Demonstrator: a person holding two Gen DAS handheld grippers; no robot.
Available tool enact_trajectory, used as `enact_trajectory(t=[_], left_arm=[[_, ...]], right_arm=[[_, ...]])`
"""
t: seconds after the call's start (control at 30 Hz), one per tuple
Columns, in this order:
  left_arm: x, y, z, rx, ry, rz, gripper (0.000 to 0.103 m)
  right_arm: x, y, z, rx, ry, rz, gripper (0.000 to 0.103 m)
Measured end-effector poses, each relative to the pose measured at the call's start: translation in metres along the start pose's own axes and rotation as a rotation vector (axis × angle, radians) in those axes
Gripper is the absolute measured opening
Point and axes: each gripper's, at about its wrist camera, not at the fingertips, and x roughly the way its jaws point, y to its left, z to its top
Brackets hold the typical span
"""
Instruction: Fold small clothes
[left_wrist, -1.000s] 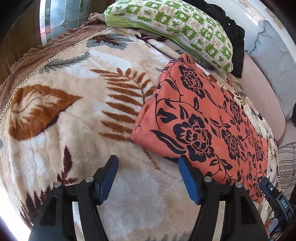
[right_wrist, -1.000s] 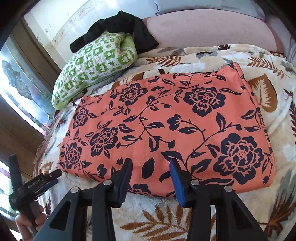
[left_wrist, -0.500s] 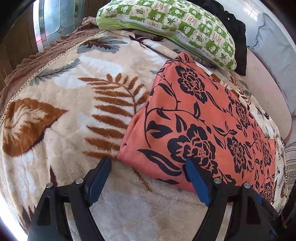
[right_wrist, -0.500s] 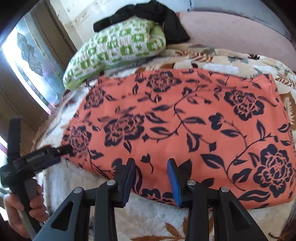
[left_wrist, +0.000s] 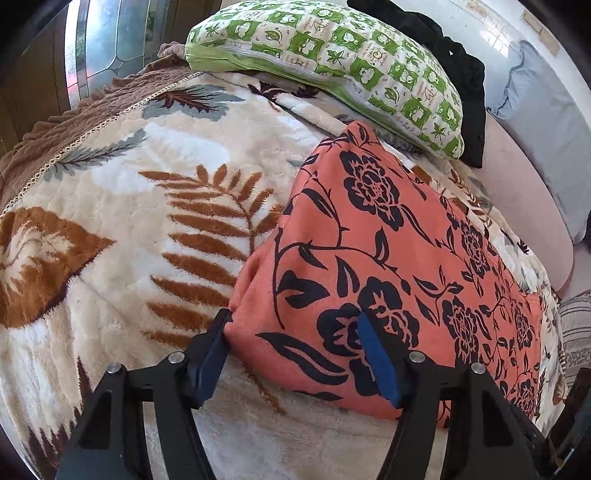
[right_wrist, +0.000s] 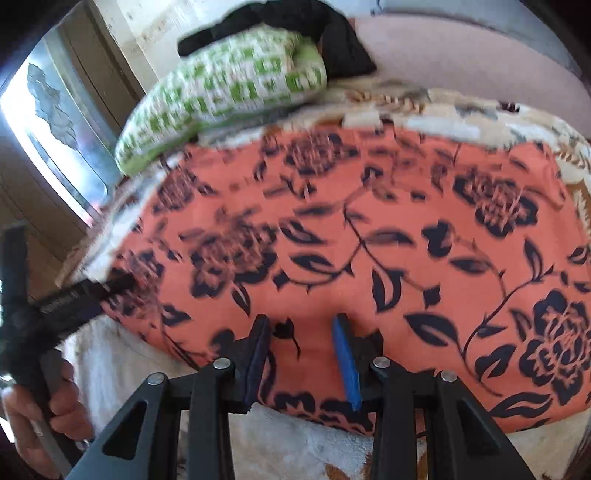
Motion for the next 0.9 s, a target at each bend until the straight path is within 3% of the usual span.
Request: enact_trajectory(t=[0.07,0.1,0.17,0.2,0.37,0.43,0.47,0.53,0.57,0.67,0.8,0.9], left_arm=[[-0.001,-0.002,0.0,0.006,-0.018,-0.003,0.065],[-0.001,-0.003,0.0,0.009,-0.029,-0.008,0.048],[-0.002,-0.007,0.0,0.016,-0.041,-0.035,0.028],[-0.004,-0.01,-0.001,0.022,-0.056,-0.034,0.025],[-0.018,-0.022,-0.001,0.045,-0.151,-0.051,0.024],[-0.015,-0.026,0.0,0.049,-0.151,-0.039,0.045],[-0.009,-0.027,0.0,0.046,-0.119,-0.043,0.067],[0.006,-0.024,-0.002,0.017,-0.056,-0.039,0.069],[0.011,-0.021,-0.003,-0.002,-0.037,-0.038,0.065],[0.007,-0.013,0.001,-0.061,-0.054,-0.08,0.03],[-0.001,-0.019,0.003,-0.056,-0.086,-0.076,0.023],[-0.007,-0.032,0.0,0.02,-0.128,-0.033,0.022]], right_arm=[[-0.005,0.006,-0.001,-0.038,-0.047,-0.017,0.039],[-0.005,0.008,-0.001,-0.042,-0.036,-0.027,0.039],[-0.006,0.007,-0.002,-0.029,-0.039,-0.021,0.039],[-0.006,0.006,-0.002,-0.025,-0.041,-0.014,0.039],[-0.014,0.002,-0.005,-0.02,-0.043,0.001,0.039],[-0.007,0.001,-0.006,-0.017,-0.043,0.006,0.039],[-0.005,0.002,-0.005,-0.015,-0.043,0.009,0.039],[-0.006,0.001,-0.004,-0.014,-0.044,0.013,0.039],[-0.006,0.001,-0.004,-0.015,-0.044,0.014,0.039],[-0.006,0.0,-0.003,-0.022,-0.046,0.017,0.039],[-0.007,0.0,-0.004,-0.026,-0.049,0.023,0.039],[-0.007,0.0,-0.004,-0.027,-0.05,0.025,0.039]])
